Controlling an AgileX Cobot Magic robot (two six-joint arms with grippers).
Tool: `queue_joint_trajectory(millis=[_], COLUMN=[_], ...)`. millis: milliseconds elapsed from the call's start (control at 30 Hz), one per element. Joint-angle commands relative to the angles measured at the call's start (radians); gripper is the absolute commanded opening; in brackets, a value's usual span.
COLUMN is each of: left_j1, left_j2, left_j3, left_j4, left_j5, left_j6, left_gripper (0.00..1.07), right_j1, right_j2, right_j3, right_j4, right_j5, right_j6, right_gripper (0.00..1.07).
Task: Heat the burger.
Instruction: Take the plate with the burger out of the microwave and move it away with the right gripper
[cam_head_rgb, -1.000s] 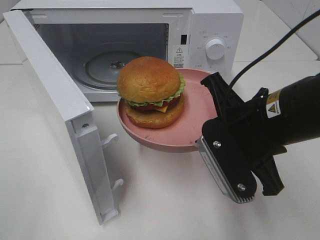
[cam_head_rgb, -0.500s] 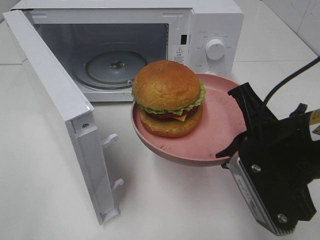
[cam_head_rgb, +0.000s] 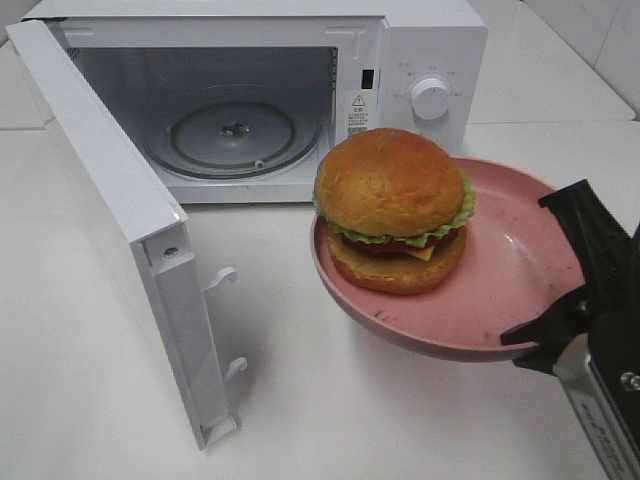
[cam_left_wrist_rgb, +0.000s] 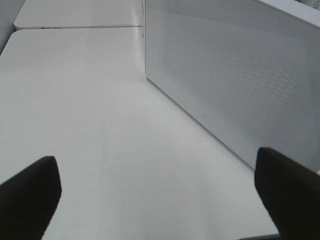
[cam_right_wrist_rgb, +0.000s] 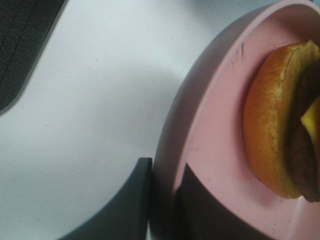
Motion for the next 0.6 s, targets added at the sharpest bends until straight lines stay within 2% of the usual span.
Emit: queue_joint_trajectory(millis=[33,600], left_j1=[0.005,0.005], left_j2=[-0.020,-0.020], left_j3=[0.003,0.003], left_j4=[-0.001,-0.001], left_j5=[-0.008,-0.008], left_j6=[0.001,0.001], left_gripper=[1.01,1.01], right_j1=[0.002,0.002], right_j2=[-0.070,-0.098], right_j3=[-0.007,-0.007], right_j4=[-0.106,-0.488], right_j5=[0.004,0.117], right_j6=[0.142,0.740], right_gripper=[0.02,0.01])
